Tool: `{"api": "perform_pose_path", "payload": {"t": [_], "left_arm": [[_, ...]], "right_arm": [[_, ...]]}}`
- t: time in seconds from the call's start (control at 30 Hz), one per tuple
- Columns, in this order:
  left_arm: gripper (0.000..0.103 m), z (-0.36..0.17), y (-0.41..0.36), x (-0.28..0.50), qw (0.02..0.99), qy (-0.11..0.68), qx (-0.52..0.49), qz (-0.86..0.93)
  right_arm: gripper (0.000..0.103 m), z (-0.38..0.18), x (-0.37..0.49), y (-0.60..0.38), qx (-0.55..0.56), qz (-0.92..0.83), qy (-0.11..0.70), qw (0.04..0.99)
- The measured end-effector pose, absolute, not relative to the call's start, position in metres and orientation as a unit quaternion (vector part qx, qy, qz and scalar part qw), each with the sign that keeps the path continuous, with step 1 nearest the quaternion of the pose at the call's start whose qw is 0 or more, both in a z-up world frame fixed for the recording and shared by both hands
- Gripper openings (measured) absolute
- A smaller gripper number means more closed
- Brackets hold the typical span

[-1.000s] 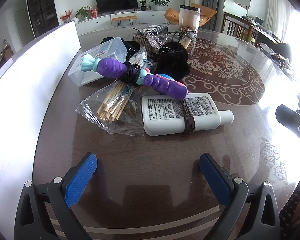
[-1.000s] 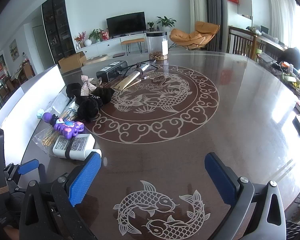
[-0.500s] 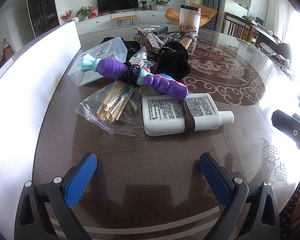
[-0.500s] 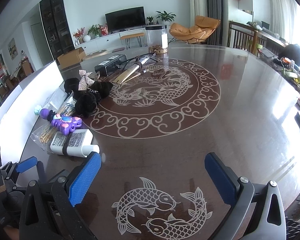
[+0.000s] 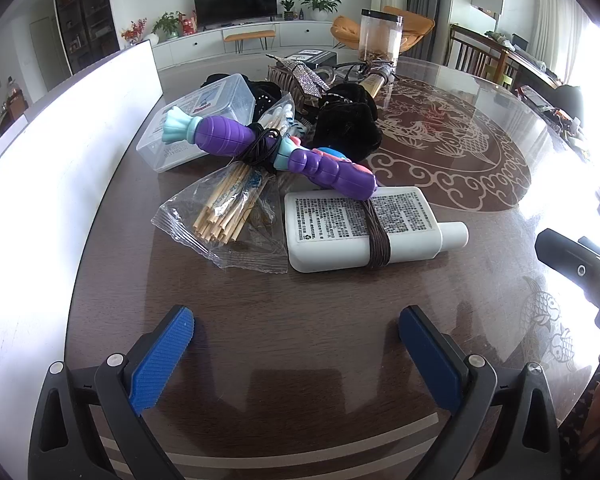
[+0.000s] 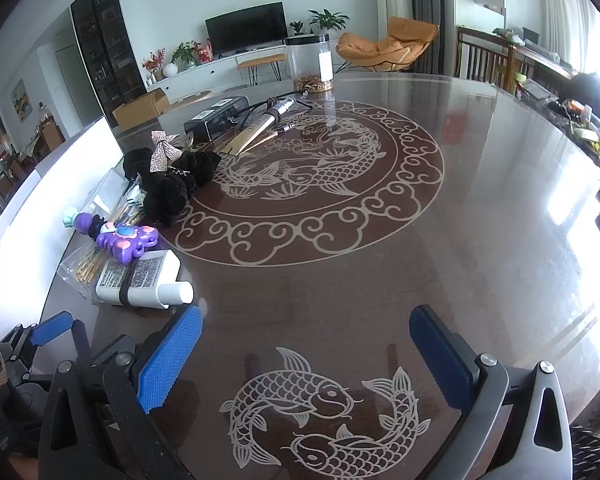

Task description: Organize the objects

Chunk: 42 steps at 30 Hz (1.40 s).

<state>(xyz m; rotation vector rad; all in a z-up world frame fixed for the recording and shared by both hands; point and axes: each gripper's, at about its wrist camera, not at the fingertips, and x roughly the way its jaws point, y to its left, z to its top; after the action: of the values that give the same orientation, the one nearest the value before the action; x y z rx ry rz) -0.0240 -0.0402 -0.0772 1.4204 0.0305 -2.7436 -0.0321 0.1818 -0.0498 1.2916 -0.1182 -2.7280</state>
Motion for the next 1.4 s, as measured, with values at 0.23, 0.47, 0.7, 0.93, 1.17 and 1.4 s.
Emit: {"api": "perform_pose_path", "payload": {"t": [0.23,0.47,0.7,0.93,1.17,1.4], "left_arm": [[0.103,-0.077,-0.046,-0.020,0.015,0.004,0.473,-0.881],[0.103,-0.076,-0.059,-0.009,0.012,0.004,0.482,-0.876],[0.103,-0.070,-0.094,-0.015,0.047,0.057,0.501,-0.863],[0.103,-0.058,-0.084,-0.027,0.104,-0.027,0.487,-0.867],[0.103,-0.062,-0.079,-0.059,0.137,0.008,0.496,-0.858],[0.103,-0.054,-0.023,-0.058,0.086,-0.077,0.477,-0.871]], "right_arm": [[0.103,-0.057,-0.036,0.193,0.442,-0.893,-0.068,0.052],[0.103,-0.063,-0.040,0.200,0.456,-0.885,-0.086,0.042],[0.103,-0.062,-0.039,0.195,0.453,-0.887,-0.074,0.046],[0.103,-0.058,-0.035,0.169,0.441,-0.894,-0.019,0.077],[0.103,-0.055,-0.033,0.182,0.432,-0.898,-0.052,0.071],[0.103,-0.046,-0.026,0.193,0.407,-0.908,-0.079,0.063]]}}
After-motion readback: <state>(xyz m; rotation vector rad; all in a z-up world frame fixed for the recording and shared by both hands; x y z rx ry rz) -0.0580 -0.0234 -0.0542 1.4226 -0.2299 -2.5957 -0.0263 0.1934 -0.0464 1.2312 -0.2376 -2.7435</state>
